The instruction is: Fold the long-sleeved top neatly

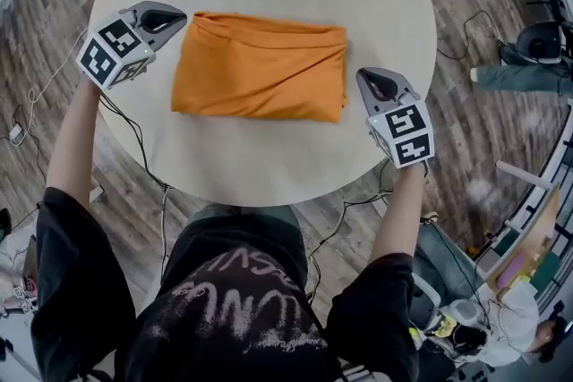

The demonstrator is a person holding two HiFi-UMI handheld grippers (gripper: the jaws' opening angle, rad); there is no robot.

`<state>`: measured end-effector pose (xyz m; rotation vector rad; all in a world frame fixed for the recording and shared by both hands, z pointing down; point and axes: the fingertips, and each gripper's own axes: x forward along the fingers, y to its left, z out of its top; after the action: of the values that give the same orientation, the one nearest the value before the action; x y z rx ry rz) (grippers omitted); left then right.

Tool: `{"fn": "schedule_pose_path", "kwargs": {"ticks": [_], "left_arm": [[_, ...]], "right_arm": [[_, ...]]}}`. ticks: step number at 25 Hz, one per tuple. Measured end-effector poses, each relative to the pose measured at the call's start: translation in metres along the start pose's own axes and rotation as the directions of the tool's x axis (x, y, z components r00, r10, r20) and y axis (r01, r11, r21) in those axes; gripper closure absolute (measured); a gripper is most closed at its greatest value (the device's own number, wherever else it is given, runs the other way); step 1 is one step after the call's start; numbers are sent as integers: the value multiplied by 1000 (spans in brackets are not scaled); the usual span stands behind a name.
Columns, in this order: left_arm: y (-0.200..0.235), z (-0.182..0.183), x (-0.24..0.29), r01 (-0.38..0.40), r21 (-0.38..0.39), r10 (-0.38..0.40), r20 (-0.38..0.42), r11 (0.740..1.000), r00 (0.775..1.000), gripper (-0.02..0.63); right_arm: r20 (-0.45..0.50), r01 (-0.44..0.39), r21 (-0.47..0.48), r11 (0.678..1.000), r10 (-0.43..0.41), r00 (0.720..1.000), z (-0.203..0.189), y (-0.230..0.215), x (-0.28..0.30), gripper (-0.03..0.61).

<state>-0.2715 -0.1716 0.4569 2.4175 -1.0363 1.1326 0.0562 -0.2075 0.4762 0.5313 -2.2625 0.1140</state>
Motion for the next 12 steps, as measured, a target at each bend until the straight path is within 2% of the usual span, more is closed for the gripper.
{"fn": "schedule_pose_path", "kwargs": {"ticks": [4, 8, 12], "left_arm": [[-23, 22, -13, -22, 90, 16, 66, 996, 998, 603], [-49, 34, -27, -12, 130, 2, 71, 991, 997, 603], [-67, 60, -42, -2, 244, -17, 78, 970, 997, 603]], "right_arm": [[77, 49, 89, 995, -56, 995, 0, 28, -18, 574], [116, 52, 168, 984, -72, 991, -8, 56, -34, 573], [137, 81, 273, 959, -122, 983, -20, 78, -52, 572]]}}
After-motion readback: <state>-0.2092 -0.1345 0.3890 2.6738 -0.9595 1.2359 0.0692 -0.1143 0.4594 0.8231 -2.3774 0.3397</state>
